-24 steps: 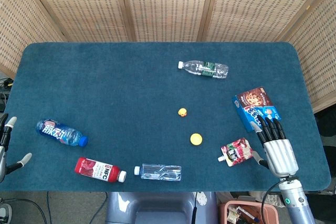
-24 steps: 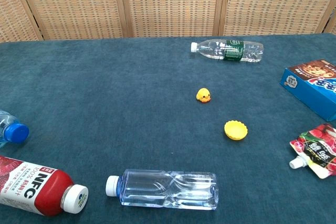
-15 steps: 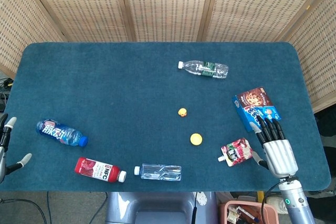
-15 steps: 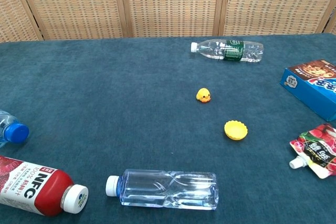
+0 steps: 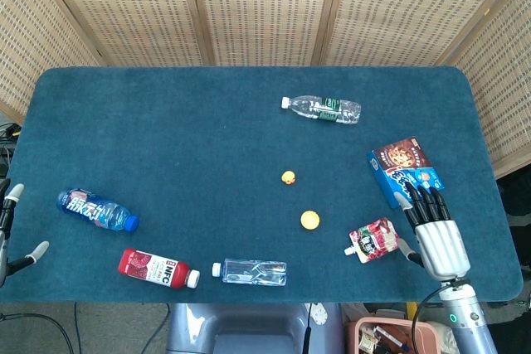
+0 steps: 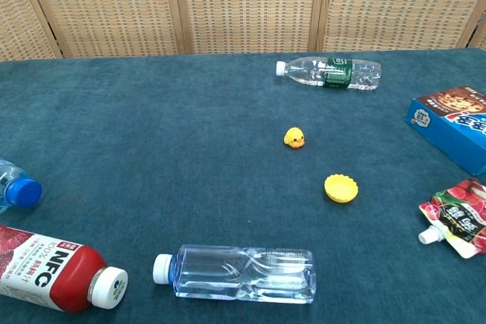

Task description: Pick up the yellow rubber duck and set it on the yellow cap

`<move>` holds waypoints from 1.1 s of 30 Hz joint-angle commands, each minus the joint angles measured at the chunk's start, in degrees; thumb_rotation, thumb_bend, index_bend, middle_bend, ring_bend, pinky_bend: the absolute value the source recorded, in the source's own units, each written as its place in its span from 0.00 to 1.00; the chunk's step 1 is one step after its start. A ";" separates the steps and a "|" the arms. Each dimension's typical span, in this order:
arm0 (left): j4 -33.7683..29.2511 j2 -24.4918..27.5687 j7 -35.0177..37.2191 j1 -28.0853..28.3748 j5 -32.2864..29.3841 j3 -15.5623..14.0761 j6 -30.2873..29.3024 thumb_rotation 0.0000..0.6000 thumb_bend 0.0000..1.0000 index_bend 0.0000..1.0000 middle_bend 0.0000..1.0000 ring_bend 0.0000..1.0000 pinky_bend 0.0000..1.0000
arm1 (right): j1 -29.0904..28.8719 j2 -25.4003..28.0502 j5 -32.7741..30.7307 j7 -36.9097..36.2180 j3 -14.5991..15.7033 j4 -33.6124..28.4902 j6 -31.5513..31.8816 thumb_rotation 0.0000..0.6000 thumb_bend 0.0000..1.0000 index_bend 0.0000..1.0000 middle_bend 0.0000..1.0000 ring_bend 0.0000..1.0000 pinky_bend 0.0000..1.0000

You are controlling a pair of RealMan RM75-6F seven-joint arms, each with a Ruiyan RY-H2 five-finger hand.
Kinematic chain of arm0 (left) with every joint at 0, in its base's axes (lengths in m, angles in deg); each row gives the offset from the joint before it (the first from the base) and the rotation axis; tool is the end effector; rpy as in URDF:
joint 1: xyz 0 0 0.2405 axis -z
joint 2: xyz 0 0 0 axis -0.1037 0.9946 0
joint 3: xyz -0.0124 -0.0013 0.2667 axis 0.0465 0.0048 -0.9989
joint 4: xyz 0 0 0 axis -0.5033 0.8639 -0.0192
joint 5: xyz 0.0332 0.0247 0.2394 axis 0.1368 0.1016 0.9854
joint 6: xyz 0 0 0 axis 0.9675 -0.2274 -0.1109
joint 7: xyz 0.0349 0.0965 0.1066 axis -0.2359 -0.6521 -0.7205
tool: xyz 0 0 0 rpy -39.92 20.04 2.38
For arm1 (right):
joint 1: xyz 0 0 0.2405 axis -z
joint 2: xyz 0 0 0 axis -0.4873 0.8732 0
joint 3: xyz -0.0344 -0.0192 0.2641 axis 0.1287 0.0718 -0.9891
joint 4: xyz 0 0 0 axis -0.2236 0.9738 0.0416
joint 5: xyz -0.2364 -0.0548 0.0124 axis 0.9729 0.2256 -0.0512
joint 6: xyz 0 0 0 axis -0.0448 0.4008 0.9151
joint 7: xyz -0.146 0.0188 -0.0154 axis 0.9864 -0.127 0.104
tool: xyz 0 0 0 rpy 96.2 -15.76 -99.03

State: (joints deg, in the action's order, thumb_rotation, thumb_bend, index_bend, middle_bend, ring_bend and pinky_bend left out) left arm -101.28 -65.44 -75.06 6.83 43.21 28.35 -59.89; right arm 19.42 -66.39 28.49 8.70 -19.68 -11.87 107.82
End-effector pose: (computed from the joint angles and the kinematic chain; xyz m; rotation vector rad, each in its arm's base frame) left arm -0.3286 0.1680 0.1401 -1.3051 -0.7004 -0.9516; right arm -0.2803 -0.2122 0.0707 1.5438 -0.6825 0.9573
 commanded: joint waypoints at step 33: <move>0.95 0.11 2.31 0.62 -2.45 0.95 1.78 1.00 0.09 0.00 0.00 0.00 0.00 | -28.38 -15.53 -25.04 24.81 -15.68 0.92 -27.15 1.00 0.27 0.34 0.07 0.00 0.01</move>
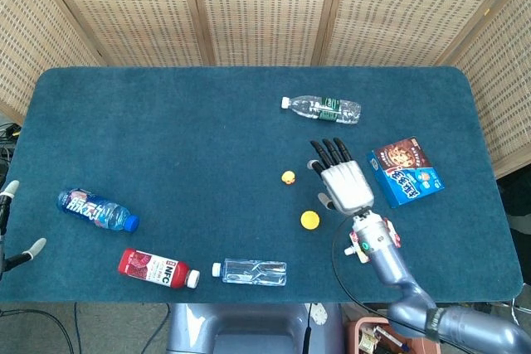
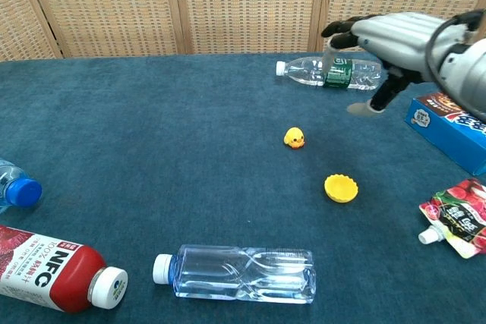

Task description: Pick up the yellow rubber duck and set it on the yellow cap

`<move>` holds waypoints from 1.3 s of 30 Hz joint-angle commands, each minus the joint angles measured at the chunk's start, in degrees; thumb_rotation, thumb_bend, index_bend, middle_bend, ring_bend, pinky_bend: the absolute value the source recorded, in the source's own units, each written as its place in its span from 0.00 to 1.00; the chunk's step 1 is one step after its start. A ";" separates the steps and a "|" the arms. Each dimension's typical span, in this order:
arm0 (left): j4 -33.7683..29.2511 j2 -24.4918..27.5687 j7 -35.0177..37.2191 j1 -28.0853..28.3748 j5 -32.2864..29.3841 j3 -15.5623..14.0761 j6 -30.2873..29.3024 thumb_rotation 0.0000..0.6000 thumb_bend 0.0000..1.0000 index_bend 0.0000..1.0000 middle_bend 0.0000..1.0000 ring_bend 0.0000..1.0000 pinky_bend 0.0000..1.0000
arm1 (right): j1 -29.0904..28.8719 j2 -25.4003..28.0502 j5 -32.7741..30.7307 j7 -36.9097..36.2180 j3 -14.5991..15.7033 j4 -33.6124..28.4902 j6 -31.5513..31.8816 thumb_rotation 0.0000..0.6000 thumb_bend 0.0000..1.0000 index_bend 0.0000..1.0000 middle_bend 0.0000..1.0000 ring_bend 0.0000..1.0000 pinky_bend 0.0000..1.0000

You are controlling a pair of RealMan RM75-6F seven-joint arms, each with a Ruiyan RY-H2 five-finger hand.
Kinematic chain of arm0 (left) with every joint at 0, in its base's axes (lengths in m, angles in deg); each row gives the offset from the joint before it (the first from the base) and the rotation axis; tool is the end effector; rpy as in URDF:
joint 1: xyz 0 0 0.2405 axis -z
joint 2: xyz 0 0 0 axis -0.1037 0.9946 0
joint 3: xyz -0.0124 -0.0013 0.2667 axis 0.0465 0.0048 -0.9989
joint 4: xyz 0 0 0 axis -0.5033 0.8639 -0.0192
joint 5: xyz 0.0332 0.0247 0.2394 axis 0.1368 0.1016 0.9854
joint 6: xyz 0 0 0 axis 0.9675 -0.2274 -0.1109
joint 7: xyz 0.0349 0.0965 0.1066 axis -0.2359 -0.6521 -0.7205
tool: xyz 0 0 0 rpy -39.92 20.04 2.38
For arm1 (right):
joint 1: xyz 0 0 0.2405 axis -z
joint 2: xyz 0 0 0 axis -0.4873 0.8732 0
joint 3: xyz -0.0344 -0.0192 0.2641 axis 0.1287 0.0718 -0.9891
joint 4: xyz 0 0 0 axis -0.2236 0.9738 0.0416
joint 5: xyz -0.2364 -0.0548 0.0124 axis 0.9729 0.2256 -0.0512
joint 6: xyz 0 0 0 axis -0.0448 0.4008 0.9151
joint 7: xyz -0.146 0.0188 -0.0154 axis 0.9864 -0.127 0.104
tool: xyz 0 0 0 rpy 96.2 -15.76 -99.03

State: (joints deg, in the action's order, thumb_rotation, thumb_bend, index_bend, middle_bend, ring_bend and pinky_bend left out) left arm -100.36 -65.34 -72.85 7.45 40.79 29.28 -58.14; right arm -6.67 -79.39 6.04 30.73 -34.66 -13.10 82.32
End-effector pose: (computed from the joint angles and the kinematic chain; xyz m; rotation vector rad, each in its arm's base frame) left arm -0.3367 0.1759 0.1430 -1.2806 -0.7351 -0.9458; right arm -0.1253 -0.3546 -0.0125 1.7844 -0.6383 0.9450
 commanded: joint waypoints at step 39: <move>1.66 -0.25 1.15 0.75 -3.34 0.91 2.45 1.00 0.09 0.00 0.00 0.00 0.00 | -19.07 -16.60 -21.33 6.38 1.79 27.25 -11.70 1.00 0.29 0.38 0.09 0.00 0.01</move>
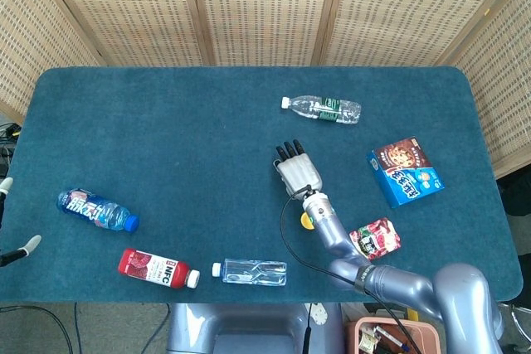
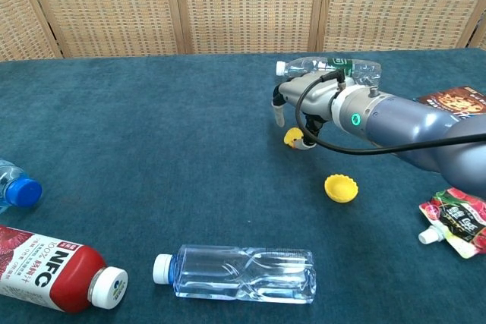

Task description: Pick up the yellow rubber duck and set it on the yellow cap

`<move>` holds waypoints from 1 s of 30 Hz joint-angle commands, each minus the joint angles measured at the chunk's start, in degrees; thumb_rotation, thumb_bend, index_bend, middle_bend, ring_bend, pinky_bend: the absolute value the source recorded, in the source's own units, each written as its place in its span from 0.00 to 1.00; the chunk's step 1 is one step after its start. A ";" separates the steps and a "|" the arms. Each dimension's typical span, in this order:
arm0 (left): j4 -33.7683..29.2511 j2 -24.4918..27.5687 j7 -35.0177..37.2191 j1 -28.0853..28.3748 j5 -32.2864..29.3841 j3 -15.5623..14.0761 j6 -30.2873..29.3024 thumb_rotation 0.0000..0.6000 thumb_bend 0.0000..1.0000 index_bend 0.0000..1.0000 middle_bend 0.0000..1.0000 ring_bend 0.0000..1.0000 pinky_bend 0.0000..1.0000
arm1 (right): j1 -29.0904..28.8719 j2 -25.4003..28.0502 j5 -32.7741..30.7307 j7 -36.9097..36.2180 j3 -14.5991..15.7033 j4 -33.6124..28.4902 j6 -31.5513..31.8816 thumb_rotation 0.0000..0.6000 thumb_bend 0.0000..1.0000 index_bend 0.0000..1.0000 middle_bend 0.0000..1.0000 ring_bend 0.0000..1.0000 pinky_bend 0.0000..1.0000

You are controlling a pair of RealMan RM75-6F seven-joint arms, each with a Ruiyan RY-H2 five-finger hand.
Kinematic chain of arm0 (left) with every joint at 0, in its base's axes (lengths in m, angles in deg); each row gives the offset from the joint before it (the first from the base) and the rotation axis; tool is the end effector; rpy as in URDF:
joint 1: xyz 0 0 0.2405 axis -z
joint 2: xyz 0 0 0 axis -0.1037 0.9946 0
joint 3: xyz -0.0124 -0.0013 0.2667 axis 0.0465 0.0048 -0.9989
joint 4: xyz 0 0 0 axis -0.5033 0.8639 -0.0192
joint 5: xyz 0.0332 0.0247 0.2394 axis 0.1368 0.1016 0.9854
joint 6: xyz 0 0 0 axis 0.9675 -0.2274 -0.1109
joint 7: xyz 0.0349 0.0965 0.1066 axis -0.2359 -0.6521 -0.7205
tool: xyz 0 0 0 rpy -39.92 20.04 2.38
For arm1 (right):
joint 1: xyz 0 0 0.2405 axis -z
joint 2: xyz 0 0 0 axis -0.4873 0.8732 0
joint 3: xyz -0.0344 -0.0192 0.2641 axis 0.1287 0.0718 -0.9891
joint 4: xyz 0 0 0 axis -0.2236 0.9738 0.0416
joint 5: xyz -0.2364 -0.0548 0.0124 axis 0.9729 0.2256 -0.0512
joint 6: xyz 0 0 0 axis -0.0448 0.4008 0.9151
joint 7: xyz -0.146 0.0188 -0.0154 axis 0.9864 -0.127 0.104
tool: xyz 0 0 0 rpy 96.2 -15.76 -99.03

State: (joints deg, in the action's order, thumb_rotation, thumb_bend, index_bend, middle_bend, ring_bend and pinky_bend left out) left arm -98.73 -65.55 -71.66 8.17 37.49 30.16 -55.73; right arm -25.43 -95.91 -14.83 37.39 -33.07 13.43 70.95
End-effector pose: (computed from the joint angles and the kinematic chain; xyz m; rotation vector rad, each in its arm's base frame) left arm -0.3493 0.1844 0.1450 -1.2543 -0.7668 -0.9084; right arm -0.1000 -0.4184 -0.1137 1.9165 -0.6787 0.6686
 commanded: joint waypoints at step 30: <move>0.14 -0.27 -0.52 0.28 -0.02 -0.16 0.31 1.00 0.09 0.00 0.00 0.00 0.00 | -1.41 -1.51 0.40 -4.14 3.05 5.47 -0.65 1.00 0.29 0.53 0.20 0.00 0.02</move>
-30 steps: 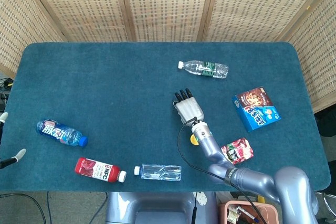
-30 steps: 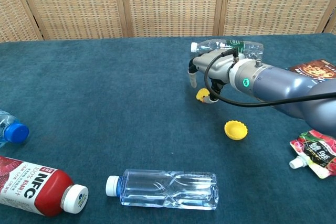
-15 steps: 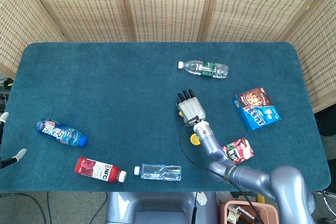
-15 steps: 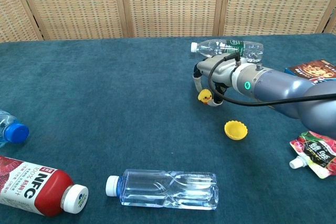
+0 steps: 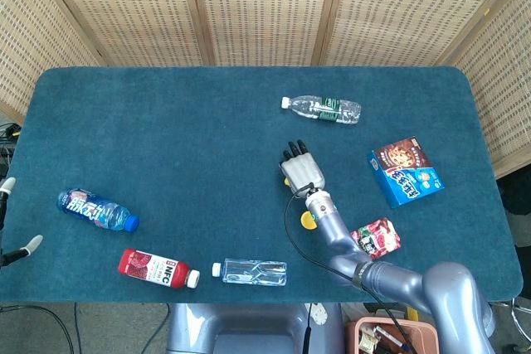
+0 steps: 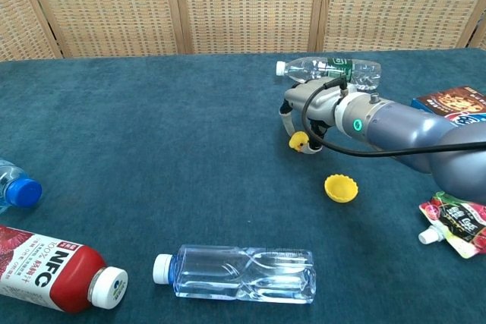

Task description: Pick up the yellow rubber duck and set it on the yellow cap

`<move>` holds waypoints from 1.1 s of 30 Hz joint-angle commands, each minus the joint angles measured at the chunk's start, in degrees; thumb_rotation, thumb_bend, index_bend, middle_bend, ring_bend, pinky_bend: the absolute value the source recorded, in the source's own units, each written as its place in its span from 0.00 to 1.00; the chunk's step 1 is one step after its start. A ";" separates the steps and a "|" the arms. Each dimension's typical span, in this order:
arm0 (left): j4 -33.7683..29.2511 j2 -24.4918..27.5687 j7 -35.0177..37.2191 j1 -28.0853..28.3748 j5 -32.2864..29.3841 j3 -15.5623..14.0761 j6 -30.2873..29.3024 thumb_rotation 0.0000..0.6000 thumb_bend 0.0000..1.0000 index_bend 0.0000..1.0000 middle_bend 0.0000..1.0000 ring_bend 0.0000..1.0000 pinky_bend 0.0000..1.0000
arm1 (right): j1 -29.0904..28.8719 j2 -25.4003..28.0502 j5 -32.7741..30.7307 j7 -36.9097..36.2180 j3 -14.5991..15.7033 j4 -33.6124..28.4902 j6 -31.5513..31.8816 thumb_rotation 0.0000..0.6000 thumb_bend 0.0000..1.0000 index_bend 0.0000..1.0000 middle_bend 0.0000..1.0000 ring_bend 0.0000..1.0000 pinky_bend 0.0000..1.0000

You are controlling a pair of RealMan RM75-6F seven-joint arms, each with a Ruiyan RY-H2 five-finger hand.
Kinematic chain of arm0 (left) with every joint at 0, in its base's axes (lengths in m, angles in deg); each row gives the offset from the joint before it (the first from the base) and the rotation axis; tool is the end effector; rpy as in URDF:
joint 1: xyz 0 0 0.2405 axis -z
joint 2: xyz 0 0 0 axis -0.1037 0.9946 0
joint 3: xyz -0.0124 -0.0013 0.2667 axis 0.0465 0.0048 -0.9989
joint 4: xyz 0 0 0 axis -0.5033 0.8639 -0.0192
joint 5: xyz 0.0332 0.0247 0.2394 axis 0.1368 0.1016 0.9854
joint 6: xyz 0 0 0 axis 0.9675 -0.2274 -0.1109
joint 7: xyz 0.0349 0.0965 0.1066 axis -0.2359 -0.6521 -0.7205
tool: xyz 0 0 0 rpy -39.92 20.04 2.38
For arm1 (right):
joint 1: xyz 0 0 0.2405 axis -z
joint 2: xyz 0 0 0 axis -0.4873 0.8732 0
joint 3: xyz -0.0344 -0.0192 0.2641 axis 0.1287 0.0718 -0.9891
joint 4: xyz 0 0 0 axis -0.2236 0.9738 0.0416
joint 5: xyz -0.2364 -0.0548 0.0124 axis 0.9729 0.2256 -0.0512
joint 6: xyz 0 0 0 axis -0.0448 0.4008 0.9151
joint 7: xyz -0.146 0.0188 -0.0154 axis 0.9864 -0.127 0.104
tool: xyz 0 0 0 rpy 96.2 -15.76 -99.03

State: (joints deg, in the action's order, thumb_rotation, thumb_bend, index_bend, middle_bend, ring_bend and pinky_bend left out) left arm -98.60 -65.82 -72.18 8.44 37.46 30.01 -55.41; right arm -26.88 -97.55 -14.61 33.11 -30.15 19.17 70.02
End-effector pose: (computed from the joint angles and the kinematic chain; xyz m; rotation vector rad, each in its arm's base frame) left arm -0.3491 0.1855 0.1425 -1.2626 -0.7662 -0.9015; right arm -0.1148 -0.4259 -0.1215 1.9183 -0.6781 0.6394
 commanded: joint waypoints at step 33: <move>-1.25 0.07 -0.04 -0.22 4.71 -2.11 -1.74 1.00 0.09 0.00 0.00 0.00 0.00 | 14.28 12.51 10.46 11.29 11.81 -37.26 24.47 1.00 0.29 0.53 0.20 0.00 0.02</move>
State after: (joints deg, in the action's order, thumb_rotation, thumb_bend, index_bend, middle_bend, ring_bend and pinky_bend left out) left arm -99.84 -65.75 -72.22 8.23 42.16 27.91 -57.15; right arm -12.64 -84.92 -4.20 44.46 -18.24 -18.17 94.59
